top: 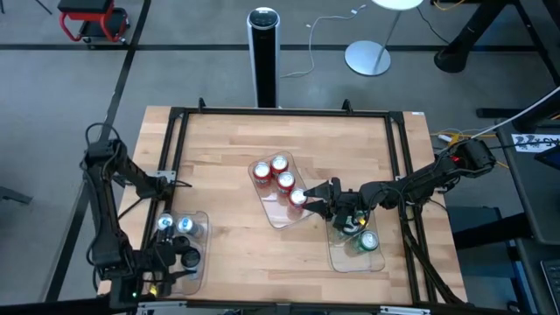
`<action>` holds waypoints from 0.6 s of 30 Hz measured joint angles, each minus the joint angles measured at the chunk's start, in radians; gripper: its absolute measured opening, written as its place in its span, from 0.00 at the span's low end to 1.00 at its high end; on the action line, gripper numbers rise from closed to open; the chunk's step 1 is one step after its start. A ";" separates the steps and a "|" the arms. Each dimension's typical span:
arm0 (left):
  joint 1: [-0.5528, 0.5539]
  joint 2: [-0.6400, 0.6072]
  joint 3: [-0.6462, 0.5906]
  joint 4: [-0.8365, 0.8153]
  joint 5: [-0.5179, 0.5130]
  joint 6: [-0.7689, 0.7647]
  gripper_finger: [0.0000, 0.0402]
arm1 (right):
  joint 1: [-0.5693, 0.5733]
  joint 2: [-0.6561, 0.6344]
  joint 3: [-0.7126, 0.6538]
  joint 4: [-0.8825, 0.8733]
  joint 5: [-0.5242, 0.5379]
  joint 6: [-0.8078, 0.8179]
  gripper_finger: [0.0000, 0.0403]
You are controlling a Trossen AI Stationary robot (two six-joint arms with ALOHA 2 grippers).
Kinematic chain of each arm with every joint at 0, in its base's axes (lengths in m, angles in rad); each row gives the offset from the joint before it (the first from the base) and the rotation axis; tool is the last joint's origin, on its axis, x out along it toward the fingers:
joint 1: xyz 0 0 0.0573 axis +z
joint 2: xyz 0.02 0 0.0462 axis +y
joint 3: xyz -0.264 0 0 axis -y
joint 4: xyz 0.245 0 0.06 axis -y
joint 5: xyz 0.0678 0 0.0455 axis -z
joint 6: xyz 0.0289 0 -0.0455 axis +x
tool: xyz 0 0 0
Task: Sort soda cans
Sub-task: Put the white-pink soda can into the left transparent bin
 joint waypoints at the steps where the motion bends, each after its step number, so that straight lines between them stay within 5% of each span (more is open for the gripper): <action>1: 0.000 0.008 0.001 -0.003 -0.004 -0.016 0.62 | 0.000 0.000 0.000 0.000 0.000 0.000 0.93; 18: -0.032 0.006 -0.005 -0.014 0.007 -0.089 0.68 | 0.000 0.000 0.000 0.000 0.000 -0.005 0.93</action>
